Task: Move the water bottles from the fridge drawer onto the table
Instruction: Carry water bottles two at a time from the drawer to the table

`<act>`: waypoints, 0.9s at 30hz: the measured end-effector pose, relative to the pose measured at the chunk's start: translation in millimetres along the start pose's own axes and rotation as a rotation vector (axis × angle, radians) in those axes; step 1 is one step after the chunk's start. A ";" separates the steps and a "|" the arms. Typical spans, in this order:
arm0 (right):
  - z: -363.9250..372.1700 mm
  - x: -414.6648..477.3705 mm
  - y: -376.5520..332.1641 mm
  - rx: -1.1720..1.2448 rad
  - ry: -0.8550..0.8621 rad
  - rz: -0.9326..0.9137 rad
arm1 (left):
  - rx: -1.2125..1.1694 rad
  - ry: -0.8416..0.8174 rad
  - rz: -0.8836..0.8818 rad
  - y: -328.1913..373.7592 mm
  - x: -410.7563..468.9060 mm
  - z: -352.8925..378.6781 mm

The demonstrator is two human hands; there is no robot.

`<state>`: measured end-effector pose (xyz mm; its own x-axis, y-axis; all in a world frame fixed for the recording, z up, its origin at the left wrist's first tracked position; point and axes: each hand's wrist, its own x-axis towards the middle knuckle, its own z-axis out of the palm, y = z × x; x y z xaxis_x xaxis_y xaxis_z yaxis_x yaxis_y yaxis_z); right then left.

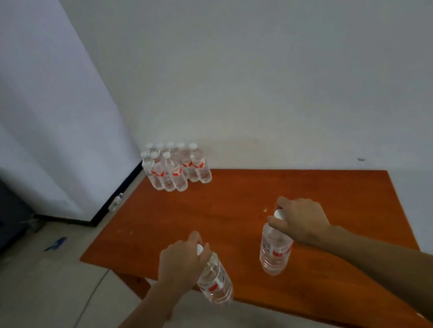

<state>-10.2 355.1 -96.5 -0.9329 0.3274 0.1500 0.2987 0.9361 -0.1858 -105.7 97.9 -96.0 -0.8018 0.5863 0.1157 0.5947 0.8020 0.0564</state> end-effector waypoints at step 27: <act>127.9 363.7 -104.2 0.120 0.052 0.464 | -0.096 -0.095 0.369 -228.3 395.3 65.5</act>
<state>-406.4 360.3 -146.7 -0.6945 0.7158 0.0728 0.6526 0.6692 -0.3553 -562.2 154.1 -128.1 -0.5323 0.8448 0.0535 0.8433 0.5237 0.1211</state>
